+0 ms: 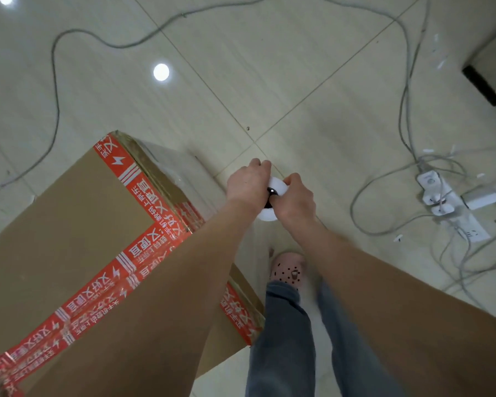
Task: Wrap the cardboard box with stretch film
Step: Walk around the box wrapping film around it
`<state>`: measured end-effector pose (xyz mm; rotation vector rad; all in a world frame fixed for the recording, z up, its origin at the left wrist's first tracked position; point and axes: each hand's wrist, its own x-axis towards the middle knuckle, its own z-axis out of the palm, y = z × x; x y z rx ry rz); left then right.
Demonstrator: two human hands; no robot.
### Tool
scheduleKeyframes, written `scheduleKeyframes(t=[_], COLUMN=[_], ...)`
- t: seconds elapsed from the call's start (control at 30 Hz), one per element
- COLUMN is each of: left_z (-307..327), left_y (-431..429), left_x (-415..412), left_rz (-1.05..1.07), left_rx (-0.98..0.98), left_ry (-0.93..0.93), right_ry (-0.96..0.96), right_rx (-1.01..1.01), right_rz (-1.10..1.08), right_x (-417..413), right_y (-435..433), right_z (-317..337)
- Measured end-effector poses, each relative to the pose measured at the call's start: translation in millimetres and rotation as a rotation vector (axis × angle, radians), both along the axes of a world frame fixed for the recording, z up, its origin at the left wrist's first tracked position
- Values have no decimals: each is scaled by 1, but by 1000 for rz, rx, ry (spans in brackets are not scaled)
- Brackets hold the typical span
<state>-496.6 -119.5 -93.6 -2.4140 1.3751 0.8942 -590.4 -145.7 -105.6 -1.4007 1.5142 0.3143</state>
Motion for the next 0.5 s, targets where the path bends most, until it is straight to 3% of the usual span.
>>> scheduleKeyframes(t=[0.3, 0.43, 0.5], left_z=[-11, -20, -20], left_y=[1, 8, 8], left_x=[26, 28, 25], left_rz=[649, 1054, 1290], left_rx=[-74, -157, -209], left_ry=[102, 149, 206], right_ry=[-14, -68, -47], right_rx=[-134, -186, -105], right_rz=[240, 293, 298], right_x=[31, 50, 57], right_y=[-32, -43, -47], right_z=[3, 5, 4])
